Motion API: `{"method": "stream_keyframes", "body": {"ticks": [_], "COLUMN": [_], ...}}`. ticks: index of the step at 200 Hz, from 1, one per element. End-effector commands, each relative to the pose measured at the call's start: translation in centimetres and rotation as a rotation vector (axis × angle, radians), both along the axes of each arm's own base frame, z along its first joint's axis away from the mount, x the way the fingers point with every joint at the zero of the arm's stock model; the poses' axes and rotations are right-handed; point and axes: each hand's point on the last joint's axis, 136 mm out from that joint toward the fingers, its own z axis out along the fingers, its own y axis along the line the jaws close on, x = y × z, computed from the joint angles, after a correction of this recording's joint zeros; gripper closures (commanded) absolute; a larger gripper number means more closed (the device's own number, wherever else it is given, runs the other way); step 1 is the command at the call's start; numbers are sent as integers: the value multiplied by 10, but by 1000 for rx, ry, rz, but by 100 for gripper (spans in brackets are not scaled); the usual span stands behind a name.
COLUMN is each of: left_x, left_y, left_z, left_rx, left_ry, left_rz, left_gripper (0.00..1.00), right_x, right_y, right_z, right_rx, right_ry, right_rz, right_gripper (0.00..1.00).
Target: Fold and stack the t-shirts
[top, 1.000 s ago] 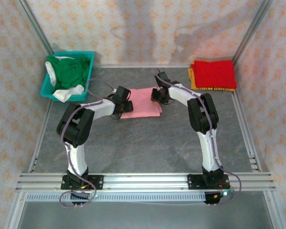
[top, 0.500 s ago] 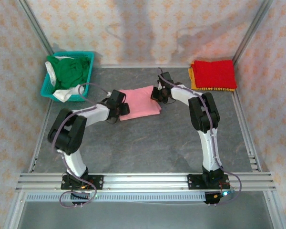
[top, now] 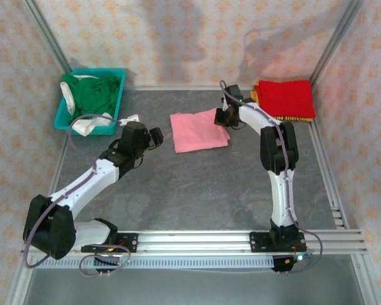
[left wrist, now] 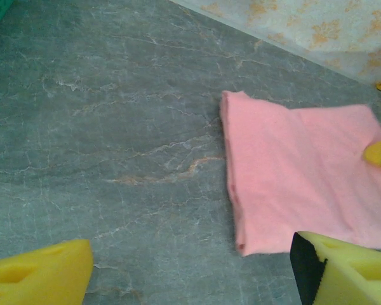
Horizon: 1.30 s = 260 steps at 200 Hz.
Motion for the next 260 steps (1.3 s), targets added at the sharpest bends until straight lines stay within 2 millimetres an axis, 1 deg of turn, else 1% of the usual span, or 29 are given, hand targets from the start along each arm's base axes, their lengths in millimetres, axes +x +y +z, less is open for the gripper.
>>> {"method": "stream_keyframes", "body": {"ticks": [1,11,22,33,45,74,90,125,146,168,192,217,260], "left_x": [-11,-10,-11,-10,-11,-12,-13,-16,-16,-15,-15,-15,-15], "left_y": [4,5,6,5,5,8,11,15,17,17,16,17,21], "left_z": [-12,-13,-15,-16,-17,-19,-19,-18,-19,-19,-18,-12,-8], "left_rx": [49,47,47,44,49,70,84,93,104,100,95,105,140], "left_ry": [38,38,46,48,52,68,75,79,88,89,90,81,83], "left_rz": [-20,-16,-7,-7,-7,0,10,21,31,33,30,30,34], "left_gripper": [17,17,17,17,17,17,18,17,17,17,17,17,17], "right_x": [9,16,26,33,44,67,75,88,93,96,101,101,104], "right_y": [-45,-57,-75,-90,-107,-141,-156,-180,-185,-193,-208,-232,-282], "right_z": [33,44,55,64,78,106,121,149,165,178,187,189,175], "right_rx": [-187,-212,-247,-252,-248,-269,-284,-235,-233,-253,-262,-272,-336], "right_ry": [-44,-63,-83,-91,-114,-196,-254,-359,-411,-454,-490,-499,-483], "right_rz": [13,16,-2,-8,-26,-36,-41,-66,-65,-72,-101,-143,-206], "right_gripper": [100,100,100,100,100,100,100,100,100,100,100,100,100]}}
